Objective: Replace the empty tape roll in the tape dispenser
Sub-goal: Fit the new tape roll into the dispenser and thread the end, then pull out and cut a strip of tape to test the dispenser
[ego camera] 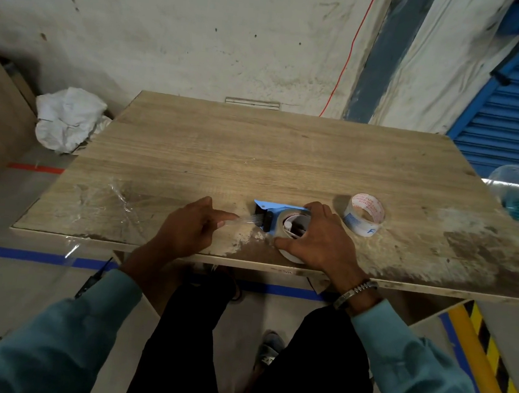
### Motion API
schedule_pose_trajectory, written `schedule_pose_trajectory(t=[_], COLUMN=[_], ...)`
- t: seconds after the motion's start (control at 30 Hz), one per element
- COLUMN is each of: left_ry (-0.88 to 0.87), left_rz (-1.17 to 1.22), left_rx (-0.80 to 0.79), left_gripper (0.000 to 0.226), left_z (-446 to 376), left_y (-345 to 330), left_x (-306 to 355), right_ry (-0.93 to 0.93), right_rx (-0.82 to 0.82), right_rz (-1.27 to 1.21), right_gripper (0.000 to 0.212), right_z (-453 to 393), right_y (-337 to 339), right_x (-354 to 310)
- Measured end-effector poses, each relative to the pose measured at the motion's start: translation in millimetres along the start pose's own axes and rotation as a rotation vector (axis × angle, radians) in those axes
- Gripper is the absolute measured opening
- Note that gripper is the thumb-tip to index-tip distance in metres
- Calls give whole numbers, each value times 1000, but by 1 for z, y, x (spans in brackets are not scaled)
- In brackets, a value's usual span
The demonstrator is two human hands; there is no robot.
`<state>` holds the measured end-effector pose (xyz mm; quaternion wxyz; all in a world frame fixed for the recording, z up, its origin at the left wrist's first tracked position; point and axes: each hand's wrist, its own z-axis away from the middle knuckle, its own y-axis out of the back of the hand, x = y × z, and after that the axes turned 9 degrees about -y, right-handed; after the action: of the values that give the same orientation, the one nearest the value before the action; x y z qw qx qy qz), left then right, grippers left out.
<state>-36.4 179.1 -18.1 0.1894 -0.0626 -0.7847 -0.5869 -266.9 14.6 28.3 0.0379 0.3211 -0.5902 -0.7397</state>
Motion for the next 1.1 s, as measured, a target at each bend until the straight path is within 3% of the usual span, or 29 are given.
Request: schedule_pose_trajectory(t=[0.13,0.23,0.27,0.33,0.4,0.53,0.67,0.9,0.97,1.1], left_ry=[69,128,117,83,106,212,274,597,609,752], left_rz=[40,74,89,85,61,109,156,139,167,703], left_rx=[-10,8,13,36,78,175,226,438,372,-89], left_gripper=[31,45,36,25,25,20,19,24,51,84], left_z=[0,-5,-7,-11,-16,-22,-34,-28,-23,-30], left_y=[0,-2,-3,-2,-2,-10,-10,36,44,28], left_x=[-11,-17,-17,-12,-8,-1,12,6,15,65], right_ry=[-25,-44,-48,-64,-101,-107,7,-9,15,120], right_rx=[1,24,4,-101,-250,-376,-269,64,127,186], right_rz=[4,-1,4,-17,-107,-343,-29,-175,-229,-318], right_gripper=[96,98,104,119,121,57,42,15,16,19], right_z=[1,2,2,2,-2,-14,-22,-18,-13,-2], right_y=[-1,-4,-6,-4,8,38,31,22,21,10], right_x=[-2,-2,-1,0,2,15,11,24,28,22])
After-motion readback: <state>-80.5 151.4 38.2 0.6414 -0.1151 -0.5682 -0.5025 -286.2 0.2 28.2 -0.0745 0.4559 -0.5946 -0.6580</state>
